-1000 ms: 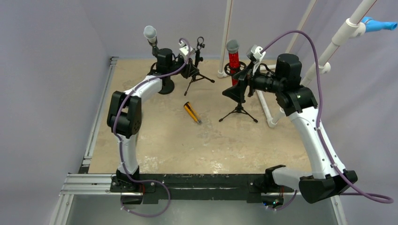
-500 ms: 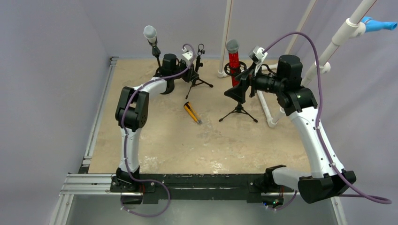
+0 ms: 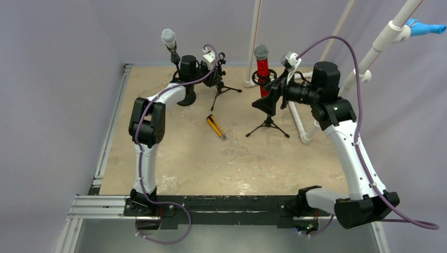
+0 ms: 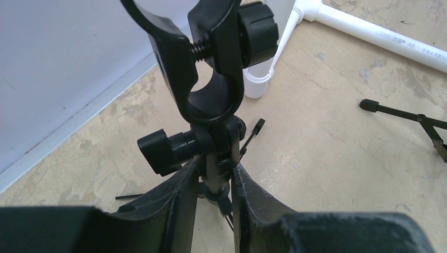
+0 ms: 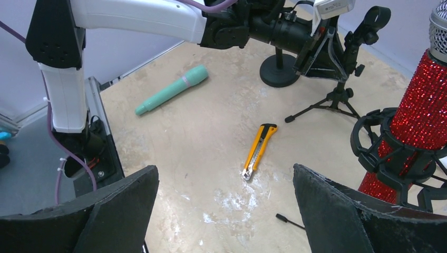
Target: Remove the microphone from the stand
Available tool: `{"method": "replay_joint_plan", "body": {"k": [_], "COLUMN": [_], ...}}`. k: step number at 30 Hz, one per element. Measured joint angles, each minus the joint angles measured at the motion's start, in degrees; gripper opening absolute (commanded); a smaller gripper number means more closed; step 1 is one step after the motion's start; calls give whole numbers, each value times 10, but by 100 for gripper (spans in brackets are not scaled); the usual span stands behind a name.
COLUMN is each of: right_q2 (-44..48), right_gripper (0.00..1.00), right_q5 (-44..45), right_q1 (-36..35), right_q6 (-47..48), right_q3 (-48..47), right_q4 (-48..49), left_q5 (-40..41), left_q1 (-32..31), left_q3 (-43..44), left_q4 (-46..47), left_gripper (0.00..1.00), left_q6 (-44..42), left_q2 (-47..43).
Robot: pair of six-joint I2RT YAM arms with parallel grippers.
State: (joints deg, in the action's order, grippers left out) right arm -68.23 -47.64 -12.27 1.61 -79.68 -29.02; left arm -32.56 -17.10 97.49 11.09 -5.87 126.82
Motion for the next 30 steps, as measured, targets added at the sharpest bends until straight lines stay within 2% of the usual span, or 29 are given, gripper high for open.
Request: {"method": "replay_joint_plan", "body": {"k": [2, 4, 10, 12, 19, 21, 30], "right_q2": [0, 0, 0, 0, 7, 12, 26], "right_gripper": [98, 97, 99, 99, 99, 99, 97], "right_q5": [-1, -1, 2, 4, 20, 36, 125], "right_q1": [1, 2, 4, 5, 5, 5, 11], "right_q6": [-2, -3, -6, -6, -6, -5, 7], "right_q3": [1, 2, 5, 6, 7, 7, 6], "right_q4": [3, 5, 10, 13, 16, 15, 5], "left_q5": [0, 1, 5, 7, 10, 5, 15], "left_q1": [1, 1, 6, 7, 9, 9, 9], "left_q3": [0, 0, -65, -88, -157, -180, -263], "left_q4": [0, 0, -13, -30, -99, -123, -253], "left_gripper": [29, 35, 76, 82, 91, 99, 100], "left_q6": [-1, -4, -11, -13, -28, -32, -49], "left_q2": [0, -1, -51, -83, -234, -287, -454]}}
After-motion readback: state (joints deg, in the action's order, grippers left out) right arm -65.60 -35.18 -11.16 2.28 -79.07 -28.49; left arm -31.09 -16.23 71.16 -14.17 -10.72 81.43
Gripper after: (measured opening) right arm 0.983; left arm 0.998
